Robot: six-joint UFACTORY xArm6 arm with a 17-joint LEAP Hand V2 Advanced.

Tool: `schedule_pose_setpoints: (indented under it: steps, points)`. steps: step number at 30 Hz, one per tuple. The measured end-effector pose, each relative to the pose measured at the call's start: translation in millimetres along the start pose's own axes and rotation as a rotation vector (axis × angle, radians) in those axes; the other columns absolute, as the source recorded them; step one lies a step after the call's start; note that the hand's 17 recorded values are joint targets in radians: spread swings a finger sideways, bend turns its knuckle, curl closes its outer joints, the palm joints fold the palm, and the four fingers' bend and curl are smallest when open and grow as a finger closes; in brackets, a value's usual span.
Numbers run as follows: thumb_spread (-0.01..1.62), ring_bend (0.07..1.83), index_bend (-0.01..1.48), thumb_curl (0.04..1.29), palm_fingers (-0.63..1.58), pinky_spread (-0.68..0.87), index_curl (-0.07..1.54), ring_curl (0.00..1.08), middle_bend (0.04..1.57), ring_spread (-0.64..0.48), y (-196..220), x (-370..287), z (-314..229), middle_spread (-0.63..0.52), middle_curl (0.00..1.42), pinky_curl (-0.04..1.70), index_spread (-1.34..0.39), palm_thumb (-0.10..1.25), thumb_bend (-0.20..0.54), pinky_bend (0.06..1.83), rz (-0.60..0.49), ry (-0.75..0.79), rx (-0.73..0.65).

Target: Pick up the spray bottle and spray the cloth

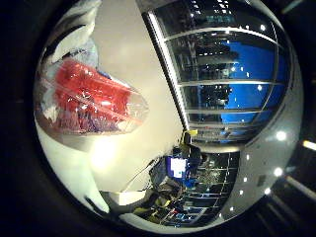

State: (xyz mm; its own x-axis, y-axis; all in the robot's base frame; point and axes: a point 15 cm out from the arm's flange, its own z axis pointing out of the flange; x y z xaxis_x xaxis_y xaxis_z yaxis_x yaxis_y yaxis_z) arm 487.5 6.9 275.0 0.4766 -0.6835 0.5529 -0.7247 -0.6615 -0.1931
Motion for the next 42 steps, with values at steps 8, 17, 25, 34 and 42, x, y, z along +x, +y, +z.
schedule_pose_setpoints:
  steps: [8, 17, 25, 34, 42]
  points:
    - [0.91, 1.38, 1.24, 0.75, 1.14, -0.14, 0.74, 0.79, 1.41, -0.21, -43.3, -43.7, -51.9, -0.08, 0.67, 1.52, -0.18, 0.99, -0.017, 1.01, 0.246, -0.251, 0.143]
    - [0.91, 1.37, 1.24, 0.75, 1.14, -0.14, 0.74, 0.79, 1.41, -0.22, -104.9, -109.9, -110.0, -0.09, 0.67, 1.52, -0.18, 0.99, -0.017, 1.01, 0.417, -0.558, 0.297]
    - [0.91, 1.37, 1.24, 0.75, 1.14, -0.14, 0.74, 0.79, 1.41, -0.22, -147.4, -179.0, -155.1, -0.09, 0.67, 1.52, -0.18, 0.99, -0.017, 1.01, 0.335, -0.661, 0.430]
    - [0.94, 1.37, 1.24, 0.75, 1.14, -0.14, 0.74, 0.79, 1.41, -0.22, -181.7, -233.8, -162.7, -0.09, 0.67, 1.52, -0.18, 0.98, -0.014, 1.01, 0.336, -0.787, 0.484]
    - [0.96, 1.37, 1.23, 0.75, 1.14, -0.15, 0.74, 0.79, 1.40, -0.22, -221.4, -249.8, -166.5, -0.08, 0.67, 1.52, -0.18, 0.98, -0.015, 1.01, 0.408, -0.945, 0.488]
